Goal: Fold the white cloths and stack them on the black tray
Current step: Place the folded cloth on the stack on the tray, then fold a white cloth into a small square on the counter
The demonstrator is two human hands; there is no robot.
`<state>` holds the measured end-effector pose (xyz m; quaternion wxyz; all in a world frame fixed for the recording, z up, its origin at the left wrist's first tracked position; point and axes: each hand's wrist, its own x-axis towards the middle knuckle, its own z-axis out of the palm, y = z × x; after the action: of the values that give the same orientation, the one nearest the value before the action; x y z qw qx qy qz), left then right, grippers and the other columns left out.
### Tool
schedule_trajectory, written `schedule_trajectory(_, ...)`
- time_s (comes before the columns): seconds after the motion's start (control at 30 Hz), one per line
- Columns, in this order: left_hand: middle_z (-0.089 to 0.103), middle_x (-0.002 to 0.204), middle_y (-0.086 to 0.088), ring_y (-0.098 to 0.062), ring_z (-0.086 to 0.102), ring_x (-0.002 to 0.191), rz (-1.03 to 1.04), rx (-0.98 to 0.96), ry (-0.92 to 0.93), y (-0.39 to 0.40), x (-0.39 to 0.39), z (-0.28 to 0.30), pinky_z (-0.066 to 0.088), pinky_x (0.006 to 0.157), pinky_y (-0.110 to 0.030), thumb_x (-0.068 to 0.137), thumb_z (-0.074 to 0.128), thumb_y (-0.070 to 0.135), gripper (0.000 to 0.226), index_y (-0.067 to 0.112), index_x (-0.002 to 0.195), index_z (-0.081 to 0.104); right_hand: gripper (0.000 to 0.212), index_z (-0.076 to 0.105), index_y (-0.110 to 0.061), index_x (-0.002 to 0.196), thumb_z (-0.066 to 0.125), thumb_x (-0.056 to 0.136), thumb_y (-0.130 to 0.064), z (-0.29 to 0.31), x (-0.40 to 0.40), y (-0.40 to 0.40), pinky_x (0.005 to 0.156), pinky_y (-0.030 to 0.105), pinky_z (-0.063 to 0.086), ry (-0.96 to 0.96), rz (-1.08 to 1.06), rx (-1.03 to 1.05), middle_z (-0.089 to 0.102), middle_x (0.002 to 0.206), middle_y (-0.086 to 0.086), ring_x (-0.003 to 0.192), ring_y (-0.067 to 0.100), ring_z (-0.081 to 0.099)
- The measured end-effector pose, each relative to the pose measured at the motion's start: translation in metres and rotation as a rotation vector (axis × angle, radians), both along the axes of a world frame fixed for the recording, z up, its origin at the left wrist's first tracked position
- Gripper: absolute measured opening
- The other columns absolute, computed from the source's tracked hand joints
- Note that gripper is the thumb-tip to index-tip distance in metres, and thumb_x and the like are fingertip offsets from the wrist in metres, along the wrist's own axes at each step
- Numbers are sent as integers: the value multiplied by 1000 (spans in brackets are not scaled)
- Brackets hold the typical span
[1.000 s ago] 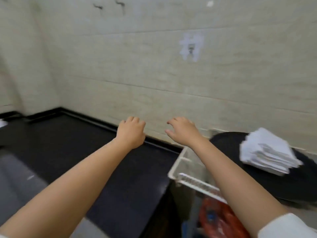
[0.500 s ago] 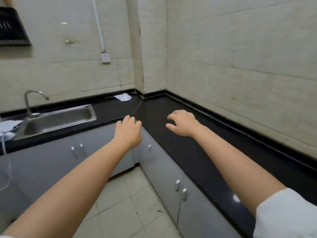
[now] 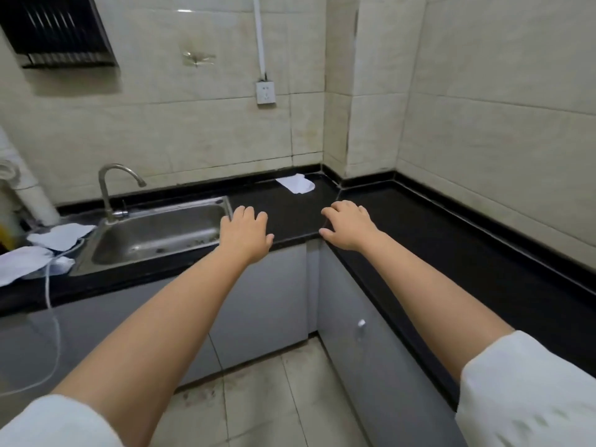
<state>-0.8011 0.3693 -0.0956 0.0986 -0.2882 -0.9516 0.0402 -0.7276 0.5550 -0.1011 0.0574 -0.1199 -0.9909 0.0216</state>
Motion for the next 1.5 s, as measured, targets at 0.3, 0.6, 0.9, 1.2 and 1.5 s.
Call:
schedule_trajectory(0.3,15,155,-14,-29,8,145,33,63,-6,63,-204,10,16,114,-49,97,36,43,57,13,144,22,57,24,-16,143,42,94,-39,4,-207,63,115,52,13,72,-19,-1,17,154,10,144,31,8)
schedule_trajectory(0.6,-4,158,-12,-26,-8,146,-49,11,-99,151,-422,-45,3,117,-48,98,27,48,64,18,150,4,63,5,-25,149,33,96,-47,-52,-405,143,116,52,1,-56,-116,-32,-6,158,7,145,31,-10)
schedule_trajectory(0.9,-7,158,-11,-25,-11,146,-151,-77,-305,242,-580,-118,1,118,-47,99,25,46,63,18,150,2,61,6,-25,148,32,97,-46,-135,-544,224,116,53,4,-306,-236,-143,-4,158,6,144,33,-9)
schedule_trajectory(1.2,-10,158,-10,-25,-13,146,-88,-236,-515,266,-624,-199,-1,118,-46,99,25,45,62,19,150,0,48,39,-10,132,42,95,-40,-227,-658,269,99,41,37,-304,-207,-205,45,133,11,124,30,40)
schedule_trajectory(1.5,-3,158,-8,-24,-8,146,-80,-222,-556,295,-639,-225,3,119,-44,99,30,42,62,18,150,3,23,58,2,104,40,90,-4,-249,-686,292,87,37,36,-139,-212,-300,55,114,19,108,34,48)
